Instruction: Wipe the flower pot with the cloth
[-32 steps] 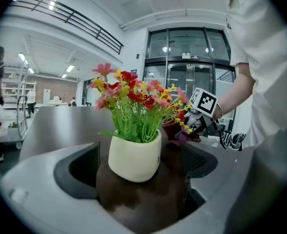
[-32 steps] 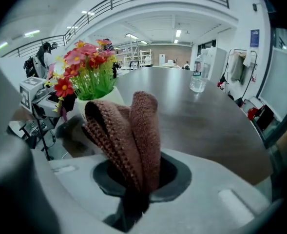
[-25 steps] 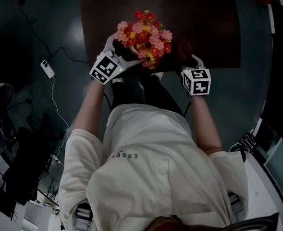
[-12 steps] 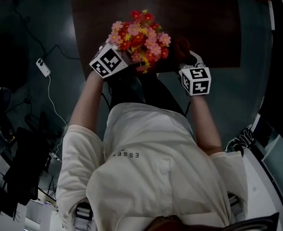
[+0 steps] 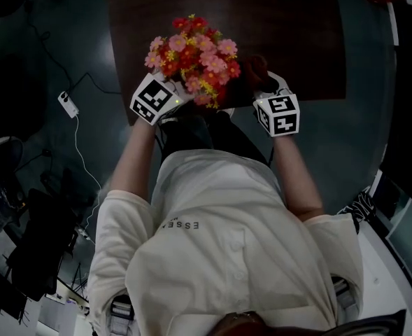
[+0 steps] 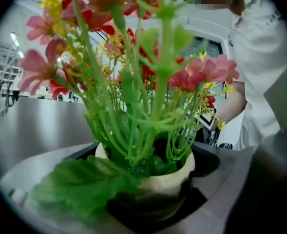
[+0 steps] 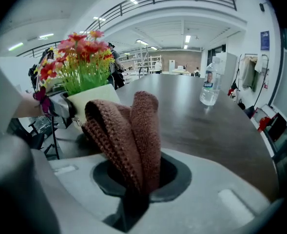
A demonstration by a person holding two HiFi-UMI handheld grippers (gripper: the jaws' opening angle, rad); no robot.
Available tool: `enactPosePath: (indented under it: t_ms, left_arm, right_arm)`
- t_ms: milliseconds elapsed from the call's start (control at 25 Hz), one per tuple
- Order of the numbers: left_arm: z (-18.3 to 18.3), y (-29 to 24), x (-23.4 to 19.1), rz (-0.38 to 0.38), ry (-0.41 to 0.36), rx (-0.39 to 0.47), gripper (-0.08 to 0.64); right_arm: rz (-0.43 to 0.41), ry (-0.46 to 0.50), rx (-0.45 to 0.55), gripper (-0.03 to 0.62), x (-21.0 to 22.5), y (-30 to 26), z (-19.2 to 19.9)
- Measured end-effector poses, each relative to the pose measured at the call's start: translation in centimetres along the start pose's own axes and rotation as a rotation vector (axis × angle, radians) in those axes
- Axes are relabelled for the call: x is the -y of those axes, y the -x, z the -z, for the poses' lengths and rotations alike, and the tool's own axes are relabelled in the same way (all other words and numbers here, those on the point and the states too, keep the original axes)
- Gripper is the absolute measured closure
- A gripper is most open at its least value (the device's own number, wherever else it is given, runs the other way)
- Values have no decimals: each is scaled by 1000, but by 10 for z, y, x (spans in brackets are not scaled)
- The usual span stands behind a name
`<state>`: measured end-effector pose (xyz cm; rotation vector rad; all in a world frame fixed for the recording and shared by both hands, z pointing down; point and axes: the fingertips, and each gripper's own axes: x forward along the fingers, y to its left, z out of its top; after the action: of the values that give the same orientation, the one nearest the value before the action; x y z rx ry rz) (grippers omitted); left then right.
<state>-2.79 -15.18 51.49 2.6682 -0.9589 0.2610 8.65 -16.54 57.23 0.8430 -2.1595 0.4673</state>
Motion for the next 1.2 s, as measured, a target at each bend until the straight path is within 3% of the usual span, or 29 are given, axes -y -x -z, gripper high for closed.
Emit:
enactPosePath:
  t_ms: [120,520,720,1200]
  left_arm:
    - [-33,5,3,-23,50,19,-5]
    - [-120,14,1,-74,61,85,-5]
    - [-144,21,6,-98,86,150,-5]
    - [-165,34,19,-109,104,223,-5]
  right_arm:
    - [-33,11,54,548,-15,-2,-24]
    - [-201,118,263,548,-75,13,-112]
    - [-234,149,332,548,-93,28,-131]
    - [-368,282,353,548,-162,37,-130]
